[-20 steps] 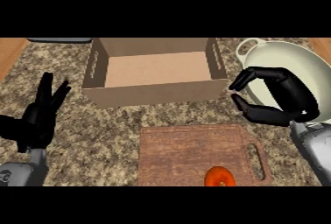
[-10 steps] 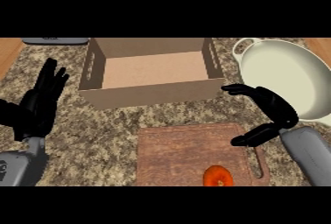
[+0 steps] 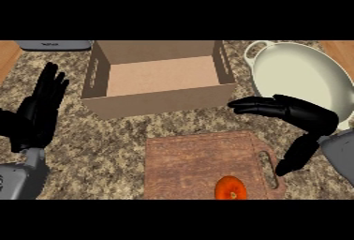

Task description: Pick the squash from the cutting board and place it in the pot

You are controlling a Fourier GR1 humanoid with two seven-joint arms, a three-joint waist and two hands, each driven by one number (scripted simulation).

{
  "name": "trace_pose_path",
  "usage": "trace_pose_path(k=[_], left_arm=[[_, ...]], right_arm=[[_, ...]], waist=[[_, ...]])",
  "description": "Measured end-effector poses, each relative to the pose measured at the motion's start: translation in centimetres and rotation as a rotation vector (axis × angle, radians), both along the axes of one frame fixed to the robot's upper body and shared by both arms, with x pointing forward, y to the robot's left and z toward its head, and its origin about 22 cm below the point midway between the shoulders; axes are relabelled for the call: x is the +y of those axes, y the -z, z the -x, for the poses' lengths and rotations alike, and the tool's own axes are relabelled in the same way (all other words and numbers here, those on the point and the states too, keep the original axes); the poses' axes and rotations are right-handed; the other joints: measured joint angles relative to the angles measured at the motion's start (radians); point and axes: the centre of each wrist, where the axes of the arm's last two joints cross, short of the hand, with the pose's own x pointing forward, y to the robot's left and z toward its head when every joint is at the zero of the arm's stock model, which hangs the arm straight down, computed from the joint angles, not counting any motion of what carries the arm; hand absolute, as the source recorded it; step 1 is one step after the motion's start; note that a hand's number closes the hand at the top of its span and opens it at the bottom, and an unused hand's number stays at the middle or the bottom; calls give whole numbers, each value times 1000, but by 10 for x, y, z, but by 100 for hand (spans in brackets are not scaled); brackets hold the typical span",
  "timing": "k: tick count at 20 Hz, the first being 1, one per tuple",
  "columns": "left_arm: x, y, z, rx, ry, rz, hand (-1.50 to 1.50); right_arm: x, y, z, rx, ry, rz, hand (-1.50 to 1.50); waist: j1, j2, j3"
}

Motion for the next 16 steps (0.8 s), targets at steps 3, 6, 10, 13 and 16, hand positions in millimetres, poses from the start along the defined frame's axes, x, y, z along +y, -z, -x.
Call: trace_pose_path(k=[3,6,10,13,16], left_arm=[[2,1,4,10,0,1,0],[3,2,3,7,-2,3,0],[1,-2,0,11,0,11,0],[-2,-4,-2,8,2,6,0],[2,-2,3,6,2,5,0]], right_arm=[[15,-15,10,-28,-66,158,-150],[35,-21,23,-52,-109,291,-150],[55,-21,47,-55,-145,419,-150],[66,-20,61,-45,-141,460,-150],[74,-11,72,-37,-141,479,-150]], waist=[[-2,-2,0],[-4,0,0],[-5,1,0],[-4,2,1],[0,4,1]])
